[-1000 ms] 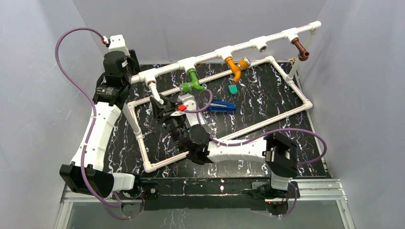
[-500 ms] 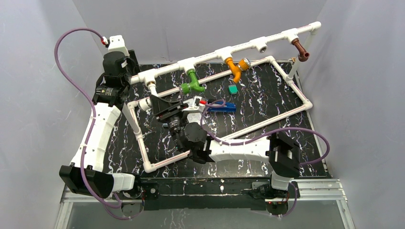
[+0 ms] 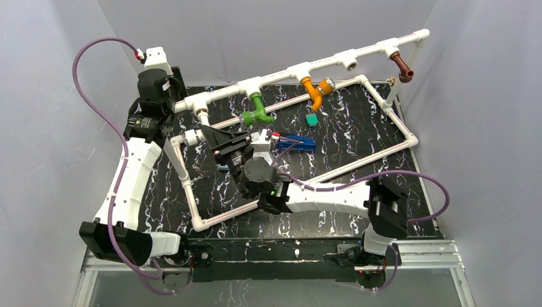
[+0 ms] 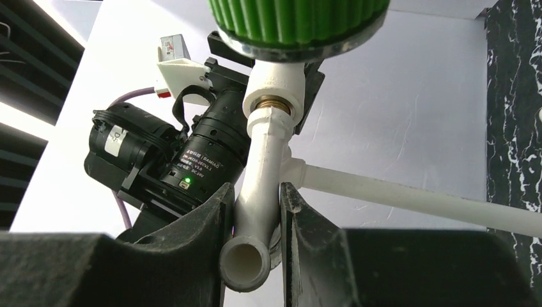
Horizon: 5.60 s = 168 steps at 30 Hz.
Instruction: Install the water faucets
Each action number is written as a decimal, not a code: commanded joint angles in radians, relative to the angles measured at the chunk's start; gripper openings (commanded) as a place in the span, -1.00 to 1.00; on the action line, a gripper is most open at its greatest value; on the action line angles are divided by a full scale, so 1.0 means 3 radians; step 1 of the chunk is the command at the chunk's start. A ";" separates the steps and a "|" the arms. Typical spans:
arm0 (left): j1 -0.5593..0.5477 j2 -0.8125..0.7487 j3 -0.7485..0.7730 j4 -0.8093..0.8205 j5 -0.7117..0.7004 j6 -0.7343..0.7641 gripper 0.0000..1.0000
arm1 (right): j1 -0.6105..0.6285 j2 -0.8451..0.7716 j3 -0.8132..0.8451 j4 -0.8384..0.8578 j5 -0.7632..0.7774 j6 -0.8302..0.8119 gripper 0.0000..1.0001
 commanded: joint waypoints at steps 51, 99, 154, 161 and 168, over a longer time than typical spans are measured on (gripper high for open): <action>-0.0184 0.0112 -0.0197 -0.0899 0.0314 -0.0056 0.06 | -0.0175 -0.0907 -0.0770 0.0062 -0.1541 -0.1214 0.70; -0.0241 0.0138 -0.0214 -0.0895 0.0324 -0.0036 0.06 | 0.0180 -0.1035 -0.0281 -0.1317 -0.1825 -0.9452 0.84; -0.0290 0.0048 -0.0318 -0.0859 0.0304 -0.0036 0.08 | 0.0085 0.0166 0.0451 -0.0106 -0.1098 -0.8367 -0.97; -0.0291 0.0059 -0.0305 -0.0864 0.0299 -0.0035 0.09 | 0.0085 0.0212 0.0569 -0.0056 -0.0923 -0.7442 -0.97; -0.0288 0.0084 -0.0285 -0.0879 0.0304 -0.0036 0.09 | 0.0077 0.0209 0.0595 0.0064 -0.0658 -0.6375 -0.97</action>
